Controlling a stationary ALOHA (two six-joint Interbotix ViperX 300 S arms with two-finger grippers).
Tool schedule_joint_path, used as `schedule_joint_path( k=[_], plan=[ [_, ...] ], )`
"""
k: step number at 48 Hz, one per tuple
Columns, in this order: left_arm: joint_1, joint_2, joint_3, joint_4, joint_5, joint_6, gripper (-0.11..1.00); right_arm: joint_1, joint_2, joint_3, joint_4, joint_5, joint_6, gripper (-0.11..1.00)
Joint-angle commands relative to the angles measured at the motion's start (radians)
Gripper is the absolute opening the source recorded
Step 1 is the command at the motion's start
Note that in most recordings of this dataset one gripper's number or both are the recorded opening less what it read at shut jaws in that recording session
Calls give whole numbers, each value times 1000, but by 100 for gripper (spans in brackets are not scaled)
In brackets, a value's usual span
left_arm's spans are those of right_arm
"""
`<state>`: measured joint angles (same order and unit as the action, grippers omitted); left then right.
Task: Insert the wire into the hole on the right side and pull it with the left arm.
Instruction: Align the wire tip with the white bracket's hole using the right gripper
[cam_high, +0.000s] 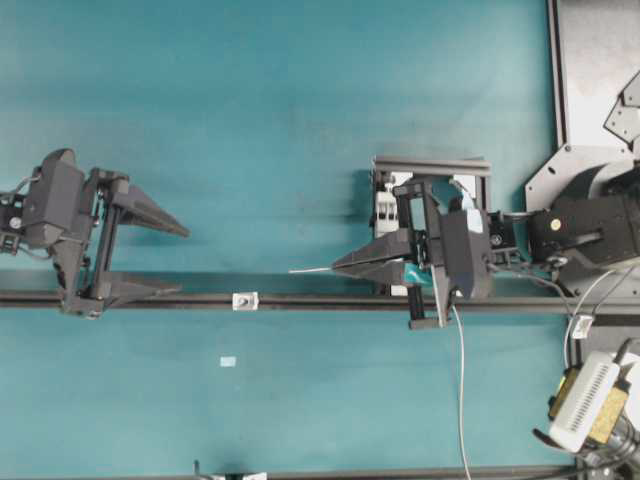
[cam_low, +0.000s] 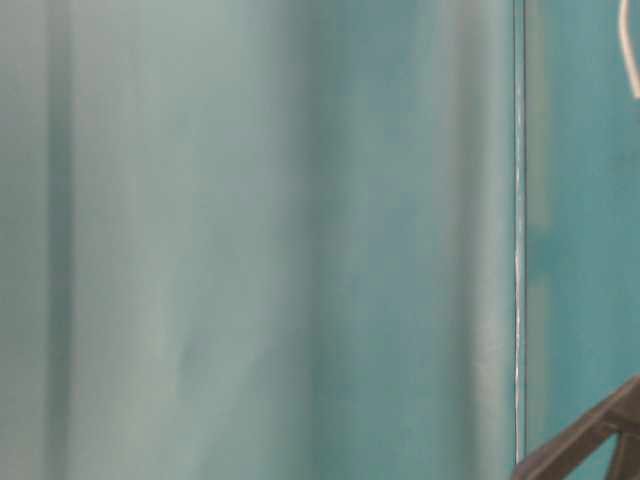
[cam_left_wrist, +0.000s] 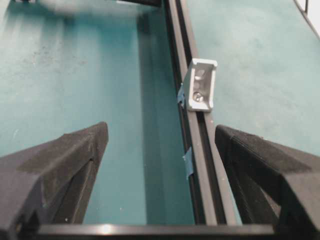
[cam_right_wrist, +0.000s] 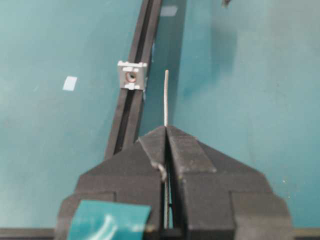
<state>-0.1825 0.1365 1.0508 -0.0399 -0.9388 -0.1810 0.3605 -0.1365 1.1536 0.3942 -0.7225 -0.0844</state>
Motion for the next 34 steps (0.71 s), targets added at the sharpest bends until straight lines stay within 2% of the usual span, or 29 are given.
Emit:
schedule_joint_path(
  k=[1, 2, 7, 12, 19, 34],
  plan=[
    [-6, 12, -12, -3, -34, -2, 81, 61, 21, -26, 109, -54, -66, 2],
    [-6, 17, -12, -3, -40, -2, 81, 80, 34, -32, 144, -66, -91, 2],
    [-11, 37, -20, -2, -67, -2, 81, 138, 69, -58, 236, -87, -155, 2],
    [-15, 55, -32, -3, -89, 5, 81, 178, 107, -81, 291, -101, -189, 2],
    [-26, 86, -52, -3, -109, 11, 81, 201, 166, -100, 313, -137, -193, 2],
    [-58, 152, -86, -3, -158, 14, 81, 213, 244, -121, 314, -213, -193, 2]
  ],
)
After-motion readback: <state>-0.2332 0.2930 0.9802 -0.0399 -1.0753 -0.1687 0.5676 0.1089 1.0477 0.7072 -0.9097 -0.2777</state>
